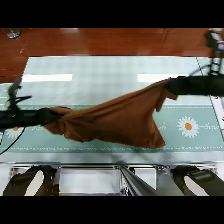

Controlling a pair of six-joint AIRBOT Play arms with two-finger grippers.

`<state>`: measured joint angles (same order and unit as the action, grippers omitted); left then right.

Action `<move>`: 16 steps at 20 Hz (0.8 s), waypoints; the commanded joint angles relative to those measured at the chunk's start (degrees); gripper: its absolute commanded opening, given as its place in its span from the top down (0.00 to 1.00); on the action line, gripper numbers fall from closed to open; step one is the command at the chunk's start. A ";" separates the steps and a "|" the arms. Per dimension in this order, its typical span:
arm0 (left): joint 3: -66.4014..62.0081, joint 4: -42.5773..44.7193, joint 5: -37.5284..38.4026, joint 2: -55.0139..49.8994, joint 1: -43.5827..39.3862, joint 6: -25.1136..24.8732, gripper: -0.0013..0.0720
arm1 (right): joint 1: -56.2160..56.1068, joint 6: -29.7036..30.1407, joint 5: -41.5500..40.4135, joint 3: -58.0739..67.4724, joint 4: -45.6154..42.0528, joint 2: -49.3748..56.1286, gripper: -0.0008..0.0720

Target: Fold the shirts.

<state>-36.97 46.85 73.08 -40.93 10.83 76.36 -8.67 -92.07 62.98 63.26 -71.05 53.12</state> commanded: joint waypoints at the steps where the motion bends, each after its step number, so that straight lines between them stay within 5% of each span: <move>1: 1.03 -5.38 -15.52 -15.63 -3.28 -5.44 0.95 | -0.02 -0.28 -6.86 5.92 2.01 17.00 0.93; 4: -6.38 -5.75 -17.88 -28.50 -6.23 -5.18 0.94 | 1.25 -2.38 -5.07 15.78 6.71 30.56 0.90; 5: -9.81 -5.77 -17.00 -31.76 -6.58 -5.16 0.71 | 2.32 -2.84 -3.30 19.08 8.98 33.81 0.54; 6: -13.05 -5.73 -15.21 -34.05 -6.51 -4.90 0.14 | 3.69 -2.80 -0.39 22.29 11.30 36.33 0.14; 7: -16.96 -4.42 -11.17 -35.87 -5.66 -4.76 0.02 | 5.62 -2.27 3.85 25.66 12.68 38.05 0.13; 10: -25.46 6.99 -0.90 -36.41 -0.42 0.31 0.03 | 12.96 0.90 17.07 31.17 8.35 36.92 0.13; 13: -23.47 9.57 6.34 -32.17 6.38 1.27 0.03 | 19.50 2.62 28.48 26.21 -20.90 30.77 0.14; 16: -11.26 9.44 5.70 -25.79 10.40 1.97 0.03 | 28.55 -6.95 20.28 6.69 -19.87 19.61 0.14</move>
<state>-54.87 54.46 75.94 -70.81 17.23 76.99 12.71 -93.41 83.77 82.06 -83.96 80.31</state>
